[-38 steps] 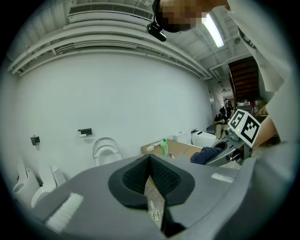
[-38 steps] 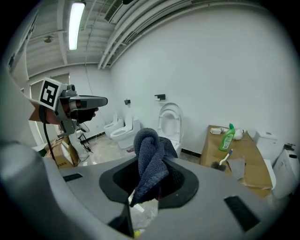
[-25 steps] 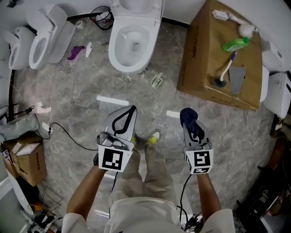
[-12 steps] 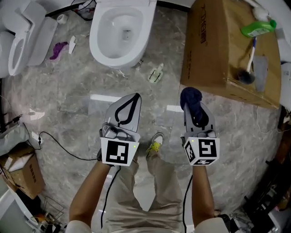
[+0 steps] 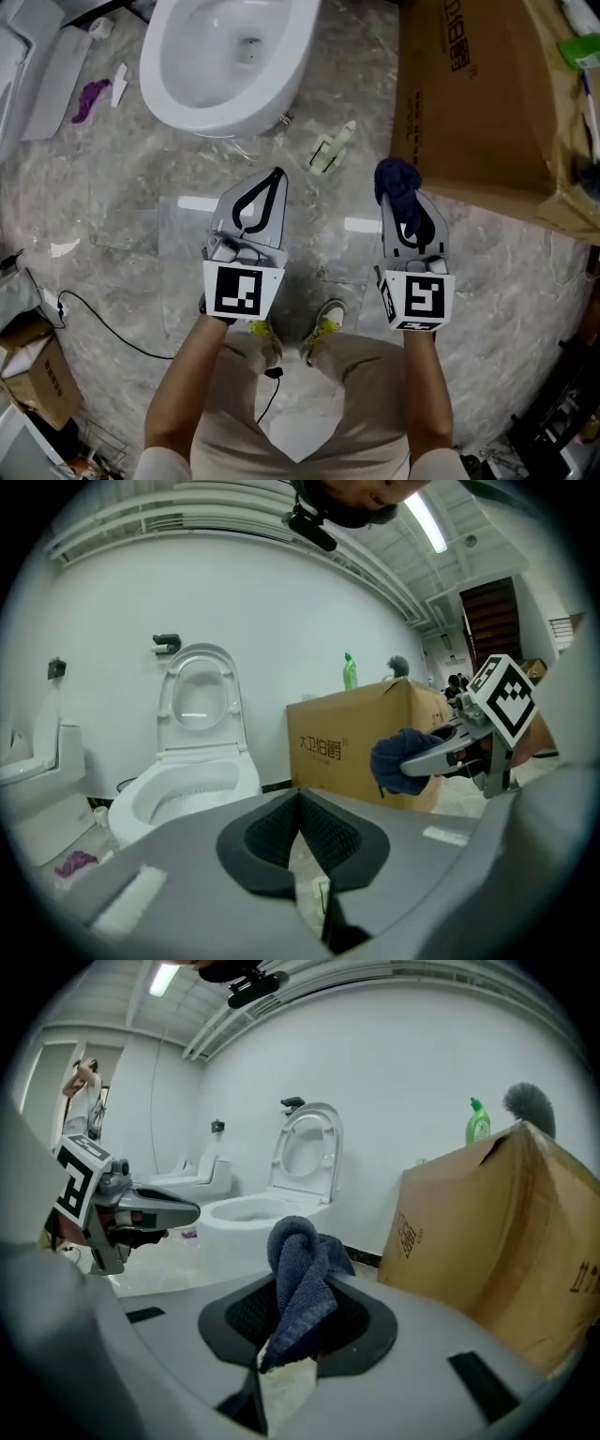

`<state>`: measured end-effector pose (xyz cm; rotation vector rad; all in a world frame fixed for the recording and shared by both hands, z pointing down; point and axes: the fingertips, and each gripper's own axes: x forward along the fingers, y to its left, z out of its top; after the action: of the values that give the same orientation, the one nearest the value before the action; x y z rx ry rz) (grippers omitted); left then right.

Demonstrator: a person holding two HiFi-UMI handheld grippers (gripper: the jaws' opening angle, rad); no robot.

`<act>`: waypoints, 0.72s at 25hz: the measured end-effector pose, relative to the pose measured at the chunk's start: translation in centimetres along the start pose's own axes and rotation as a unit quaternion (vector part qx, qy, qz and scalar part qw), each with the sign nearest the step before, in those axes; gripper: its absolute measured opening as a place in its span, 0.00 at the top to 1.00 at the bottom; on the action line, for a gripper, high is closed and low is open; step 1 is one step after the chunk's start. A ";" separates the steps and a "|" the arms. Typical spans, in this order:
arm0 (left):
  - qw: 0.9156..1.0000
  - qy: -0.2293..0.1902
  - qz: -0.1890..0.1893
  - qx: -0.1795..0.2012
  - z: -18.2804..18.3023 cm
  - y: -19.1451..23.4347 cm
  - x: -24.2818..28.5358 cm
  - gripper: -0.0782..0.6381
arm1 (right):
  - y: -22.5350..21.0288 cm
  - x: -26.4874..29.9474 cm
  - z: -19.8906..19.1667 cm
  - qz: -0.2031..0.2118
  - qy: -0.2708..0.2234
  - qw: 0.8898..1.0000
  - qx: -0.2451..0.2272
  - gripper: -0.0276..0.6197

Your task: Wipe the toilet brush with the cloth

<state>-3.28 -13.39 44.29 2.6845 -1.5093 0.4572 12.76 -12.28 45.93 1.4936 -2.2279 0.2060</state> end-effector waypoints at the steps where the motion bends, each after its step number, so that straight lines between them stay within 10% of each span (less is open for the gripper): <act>1: 1.000 -0.005 -0.001 0.008 -1.3 0.3 0.6 0.89 | 0.1 0.8 -0.9 -0.001 -0.004 1.000 -0.010 0.79; 5: 1.000 -0.022 -0.005 0.013 -5.1 0.8 1.9 0.89 | 0.0 3.0 -4.1 -0.014 -0.014 0.999 -0.035 0.79; 10: 0.996 -0.042 0.007 -0.080 -8.4 0.8 4.1 0.89 | -1.2 6.7 -5.0 -0.033 -0.028 0.995 -0.092 0.80; 18: 0.993 -0.093 -0.048 0.050 -7.1 -1.8 7.8 0.89 | -1.3 9.3 -2.9 -0.045 -0.061 0.975 -0.208 0.80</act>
<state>0.33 -17.76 53.33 2.9355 -1.4249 0.2919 11.88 -19.54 52.42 1.3966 -2.1191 -0.3688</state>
